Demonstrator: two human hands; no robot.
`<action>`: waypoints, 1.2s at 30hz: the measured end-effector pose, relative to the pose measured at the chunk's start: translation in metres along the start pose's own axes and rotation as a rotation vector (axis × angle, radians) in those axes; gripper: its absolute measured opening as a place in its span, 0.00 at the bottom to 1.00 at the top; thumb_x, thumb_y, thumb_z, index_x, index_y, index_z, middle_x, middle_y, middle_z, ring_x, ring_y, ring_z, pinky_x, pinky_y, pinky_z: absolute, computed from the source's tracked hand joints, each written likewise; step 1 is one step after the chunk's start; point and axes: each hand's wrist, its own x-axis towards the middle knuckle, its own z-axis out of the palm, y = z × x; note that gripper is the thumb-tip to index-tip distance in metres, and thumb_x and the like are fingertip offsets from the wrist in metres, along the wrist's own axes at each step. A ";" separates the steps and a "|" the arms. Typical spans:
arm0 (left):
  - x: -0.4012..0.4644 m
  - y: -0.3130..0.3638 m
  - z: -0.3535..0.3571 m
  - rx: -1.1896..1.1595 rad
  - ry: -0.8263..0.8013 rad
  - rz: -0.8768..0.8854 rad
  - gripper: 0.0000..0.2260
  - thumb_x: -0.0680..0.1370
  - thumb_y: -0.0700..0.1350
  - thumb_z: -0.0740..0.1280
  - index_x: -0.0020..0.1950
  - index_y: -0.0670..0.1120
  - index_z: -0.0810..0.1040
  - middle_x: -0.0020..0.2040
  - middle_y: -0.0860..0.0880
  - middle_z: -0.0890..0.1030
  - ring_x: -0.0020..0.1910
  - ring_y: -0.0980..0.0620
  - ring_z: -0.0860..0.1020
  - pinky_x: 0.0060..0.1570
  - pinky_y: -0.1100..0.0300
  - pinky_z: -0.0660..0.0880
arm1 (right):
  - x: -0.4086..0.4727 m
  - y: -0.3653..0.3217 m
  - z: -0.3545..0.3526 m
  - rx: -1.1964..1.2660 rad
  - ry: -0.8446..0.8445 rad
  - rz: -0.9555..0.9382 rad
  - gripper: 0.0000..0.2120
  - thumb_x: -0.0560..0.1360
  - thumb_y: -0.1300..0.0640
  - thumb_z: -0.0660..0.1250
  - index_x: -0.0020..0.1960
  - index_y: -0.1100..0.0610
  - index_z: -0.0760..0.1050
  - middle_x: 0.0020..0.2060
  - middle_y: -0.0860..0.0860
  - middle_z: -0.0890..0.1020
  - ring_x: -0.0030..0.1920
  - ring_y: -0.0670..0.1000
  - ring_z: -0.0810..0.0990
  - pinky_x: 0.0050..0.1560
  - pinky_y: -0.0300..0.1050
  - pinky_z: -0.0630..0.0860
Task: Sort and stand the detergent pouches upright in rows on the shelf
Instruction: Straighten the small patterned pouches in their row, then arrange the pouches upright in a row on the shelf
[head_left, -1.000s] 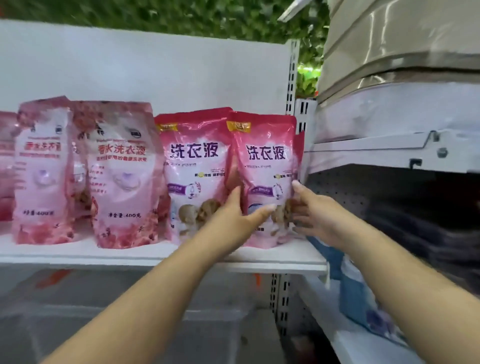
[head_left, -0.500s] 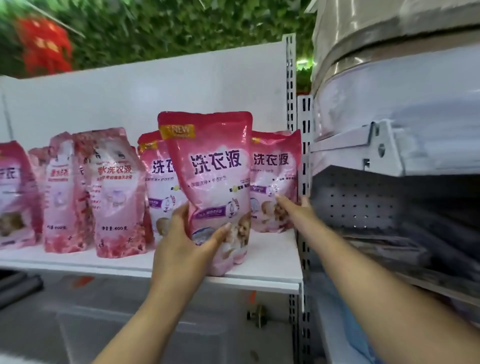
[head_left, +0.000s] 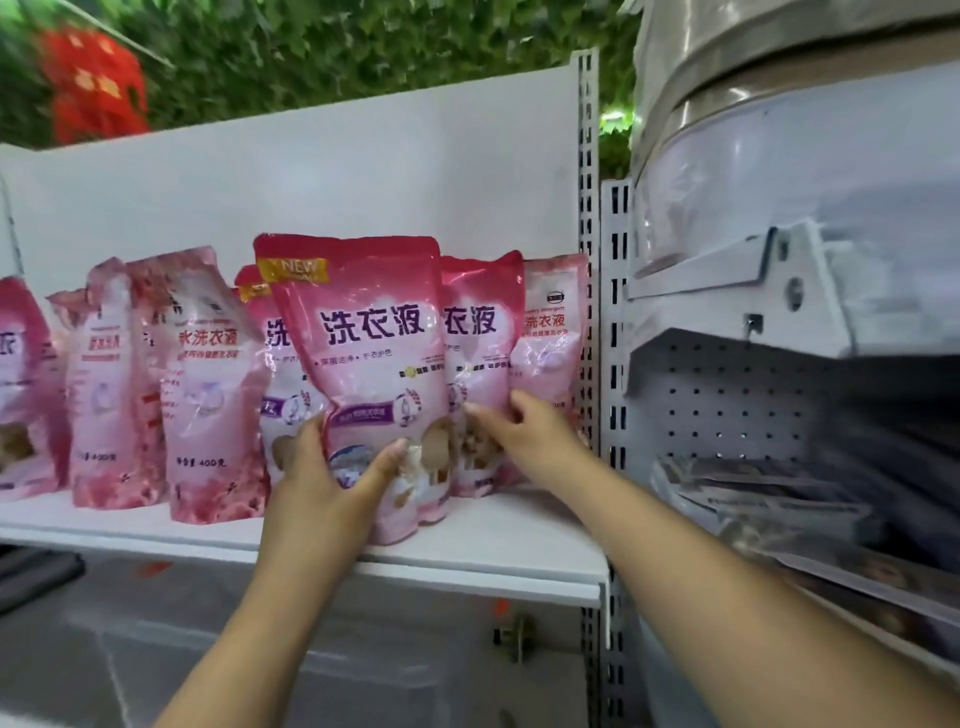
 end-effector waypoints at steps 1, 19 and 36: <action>0.001 -0.001 0.000 -0.007 0.005 0.001 0.30 0.71 0.53 0.69 0.69 0.47 0.64 0.60 0.46 0.75 0.59 0.44 0.74 0.49 0.57 0.66 | 0.000 -0.003 -0.001 -0.010 -0.013 0.016 0.21 0.75 0.41 0.61 0.56 0.57 0.73 0.51 0.51 0.80 0.52 0.53 0.78 0.57 0.49 0.74; 0.002 -0.003 0.008 0.087 0.009 0.021 0.32 0.68 0.61 0.64 0.68 0.50 0.62 0.59 0.47 0.76 0.55 0.44 0.76 0.47 0.58 0.69 | 0.071 0.033 -0.030 0.247 0.305 0.312 0.23 0.74 0.51 0.67 0.65 0.60 0.69 0.59 0.57 0.77 0.56 0.57 0.76 0.51 0.44 0.70; 0.016 0.017 0.007 0.490 -0.262 0.155 0.30 0.77 0.58 0.57 0.70 0.40 0.53 0.54 0.37 0.76 0.52 0.40 0.75 0.41 0.54 0.68 | -0.064 -0.008 -0.035 0.063 0.557 -0.202 0.12 0.77 0.55 0.63 0.60 0.54 0.75 0.37 0.38 0.77 0.41 0.44 0.78 0.46 0.42 0.76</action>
